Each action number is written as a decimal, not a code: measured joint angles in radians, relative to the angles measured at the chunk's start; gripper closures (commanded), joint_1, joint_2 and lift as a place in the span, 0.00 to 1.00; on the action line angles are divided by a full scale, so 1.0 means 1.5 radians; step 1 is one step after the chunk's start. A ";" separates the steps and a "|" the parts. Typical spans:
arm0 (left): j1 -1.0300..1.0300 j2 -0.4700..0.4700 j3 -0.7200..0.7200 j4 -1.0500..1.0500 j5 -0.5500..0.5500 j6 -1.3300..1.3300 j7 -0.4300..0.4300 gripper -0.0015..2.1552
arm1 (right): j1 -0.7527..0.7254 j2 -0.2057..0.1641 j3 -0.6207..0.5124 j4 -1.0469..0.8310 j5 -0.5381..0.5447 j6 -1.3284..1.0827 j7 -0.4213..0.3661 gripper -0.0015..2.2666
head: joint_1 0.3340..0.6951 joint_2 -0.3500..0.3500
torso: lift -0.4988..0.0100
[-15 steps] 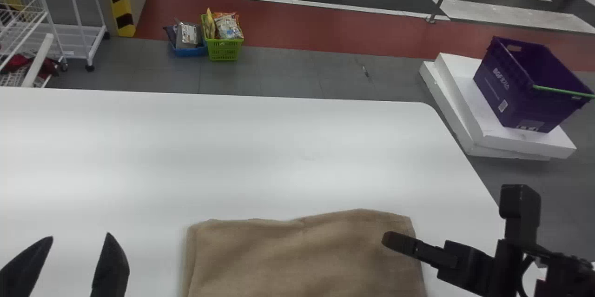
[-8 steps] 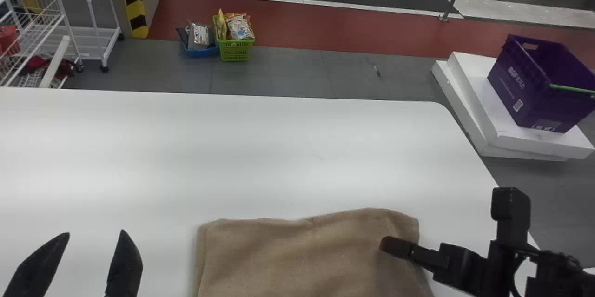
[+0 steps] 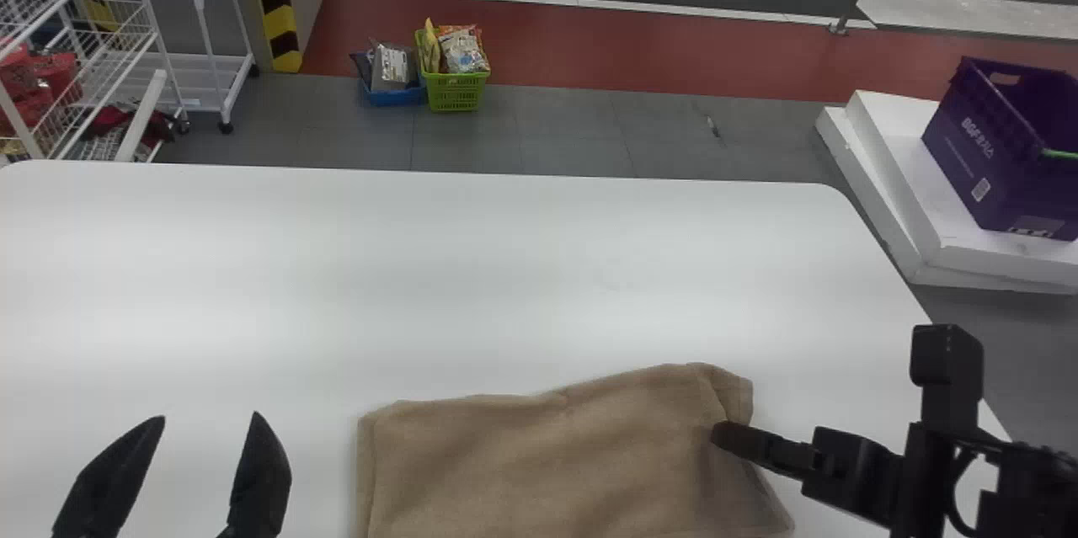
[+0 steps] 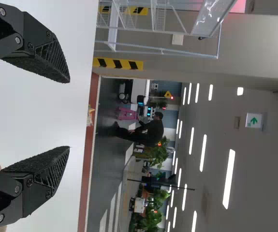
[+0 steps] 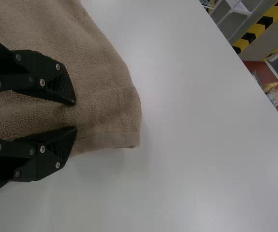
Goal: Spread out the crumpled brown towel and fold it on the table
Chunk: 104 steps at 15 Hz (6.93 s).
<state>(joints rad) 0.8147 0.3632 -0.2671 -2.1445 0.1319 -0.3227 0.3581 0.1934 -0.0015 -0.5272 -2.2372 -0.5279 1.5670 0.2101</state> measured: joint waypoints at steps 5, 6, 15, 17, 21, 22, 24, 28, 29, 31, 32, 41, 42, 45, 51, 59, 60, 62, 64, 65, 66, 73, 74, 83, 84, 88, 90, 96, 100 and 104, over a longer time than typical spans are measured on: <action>0.002 -0.004 0.010 -0.003 0.000 -0.001 0.001 0.19 | 0.007 0.000 -0.056 0.004 -0.045 0.000 0.011 0.64 | 1.00 0.27 | 0.73; 0.004 -0.006 0.015 -0.004 0.000 -0.002 0.000 0.19 | 0.011 0.000 -0.070 0.001 -0.058 0.000 0.011 0.64 | 1.00 0.26 | 0.73; 0.012 -0.007 0.023 -0.014 0.001 -0.002 -0.001 0.19 | 0.005 0.000 -0.196 -0.007 -0.106 0.000 0.018 0.64 | 1.00 0.13 | 0.73; 0.012 -0.007 0.023 -0.015 0.001 -0.002 -0.004 0.19 | 0.004 0.000 -0.224 0.000 -0.108 0.000 0.025 0.64 | 1.00 0.08 | 0.73; 0.011 -0.008 0.019 -0.017 -0.001 0.003 -0.009 0.19 | 0.007 -0.001 -0.224 0.023 -0.099 0.000 0.030 0.00 | 1.00 0.06 | 0.73; 0.011 -0.008 0.018 -0.019 -0.003 0.006 -0.009 0.19 | 0.009 -0.001 -0.221 0.024 -0.098 0.000 0.030 0.00 | 1.00 0.06 | 0.73; 0.012 -0.008 0.017 -0.022 -0.004 0.009 -0.009 0.19 | 0.010 0.000 -0.218 0.022 -0.097 0.000 0.028 0.02 | 1.00 0.06 | 0.73; 0.015 -0.008 0.016 -0.023 -0.006 0.010 -0.009 0.19 | 0.004 -0.031 -0.223 0.024 -0.098 0.000 0.028 0.02 | 1.00 0.03 | 0.73; 0.015 -0.008 0.016 -0.023 -0.006 0.010 -0.009 0.19 | 0.004 -0.037 -0.224 0.029 -0.097 0.000 0.028 0.03 | 1.00 0.02 | 0.73; 0.014 -0.009 0.015 -0.023 -0.007 0.010 -0.009 0.19 | 0.007 -0.049 -0.226 0.054 -0.094 0.000 0.037 0.03 | 1.00 0.00 | 0.73; 0.014 -0.009 0.015 -0.023 -0.007 0.010 -0.009 0.19 | 0.009 -0.052 -0.226 0.065 -0.093 0.000 0.042 0.03 | 1.00 0.00 | 0.73; 0.012 -0.010 0.015 -0.019 -0.006 0.007 -0.010 0.19 | 0.009 -0.030 -0.165 0.053 -0.090 0.000 0.006 0.06 | 1.00 0.08 | 0.73; 0.012 -0.010 0.015 -0.019 -0.006 0.005 -0.010 0.19 | 0.005 -0.029 -0.152 0.055 -0.084 0.000 0.005 0.06 | 1.00 0.10 | 0.73; 0.013 -0.010 0.017 -0.018 -0.005 0.001 -0.010 0.19 | -0.007 -0.031 -0.129 0.071 -0.064 0.000 0.007 0.28 | 1.00 0.13 | 0.73; 0.013 -0.011 0.018 -0.018 -0.005 -0.002 -0.010 0.19 | -0.010 -0.043 -0.130 0.076 -0.061 0.000 0.030 0.99 | 1.00 0.13 | 0.73; 0.013 -0.012 0.019 -0.019 -0.008 0.000 -0.010 0.19 | -0.017 -0.060 -0.192 0.088 -0.098 0.000 0.047 0.99 | 1.00 0.06 | 0.73; 0.013 -0.012 0.018 -0.019 -0.009 0.001 -0.011 0.19 | -0.020 -0.065 -0.201 0.088 -0.109 0.000 0.046 0.99 | 1.00 0.05 | 0.73; 0.013 -0.012 0.017 -0.021 -0.011 0.002 -0.011 0.19 | -0.034 -0.071 -0.215 0.068 -0.131 0.000 0.039 0.99 | 1.00 0.04 | 0.73; 0.013 -0.012 0.016 -0.023 -0.011 0.004 -0.011 0.19 | -0.052 -0.073 -0.216 0.022 -0.160 0.000 0.006 0.99 | 1.00 0.05 | 0.73; 0.013 -0.012 0.016 -0.024 -0.012 0.004 -0.011 0.19 | -0.058 -0.072 -0.207 0.003 -0.174 0.000 -0.011 0.99 | 1.00 0.06 | 0.73; 0.014 -0.011 0.016 -0.026 -0.013 0.005 -0.011 0.19 | -0.064 -0.069 -0.189 -0.013 -0.188 0.000 -0.031 0.99 | 1.00 0.09 | 0.73; 0.016 -0.008 0.019 -0.029 -0.011 0.005 -0.012 0.19 | -0.071 -0.038 -0.007 -0.028 -0.165 0.000 -0.090 0.99 | 1.00 0.33 | 0.73; 0.015 -0.009 0.018 -0.029 -0.011 0.006 -0.013 0.19 | -0.069 -0.033 0.015 -0.030 -0.164 0.000 -0.095 0.99 | 1.00 0.38 | 0.73; 0.006 -0.012 0.017 -0.023 -0.012 0.014 -0.013 0.19 | 0.011 -0.012 0.214 -0.076 -0.106 0.000 -0.120 0.00 | 1.00 0.65 | 0.73; 0.003 -0.012 0.016 -0.021 -0.012 0.017 -0.013 0.19 | 0.029 -0.011 0.237 -0.098 -0.086 0.000 -0.120 0.00 | 1.00 0.66 | 0.73; -0.005 -0.014 0.012 -0.014 -0.011 0.022 -0.016 0.19 | 0.098 -0.027 0.362 -0.184 0.060 0.000 -0.113 0.02 | 1.00 0.72 | 0.73; -0.005 -0.015 0.011 -0.013 -0.010 0.022 -0.017 0.19 | 0.137 -0.051 0.418 -0.230 0.155 0.000 -0.105 0.03 | 1.00 0.71 | 0.73; -0.008 -0.020 0.018 -0.002 -0.007 0.021 -0.017 0.19 | 0.274 -0.066 0.406 -0.312 0.330 0.000 0.110 0.02 | 1.00 0.70 | 0.73; -0.008 -0.023 0.015 0.005 -0.009 0.020 -0.019 0.19 | 0.260 -0.006 0.231 -0.269 0.220 -0.140 0.241 0.04 | 1.00 0.63 | 0.73; -0.008 -0.026 0.012 0.007 -0.014 0.020 -0.019 0.19 | 0.217 -0.001 0.082 -0.221 0.053 -0.334 0.315 0.07 | 1.00 0.51 | 0.73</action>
<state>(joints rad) 0.8022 0.3242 -0.2485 -2.1336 0.1112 -0.2921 0.3297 0.5189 -0.0032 -0.4037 -2.5688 -0.4483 1.0654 0.6825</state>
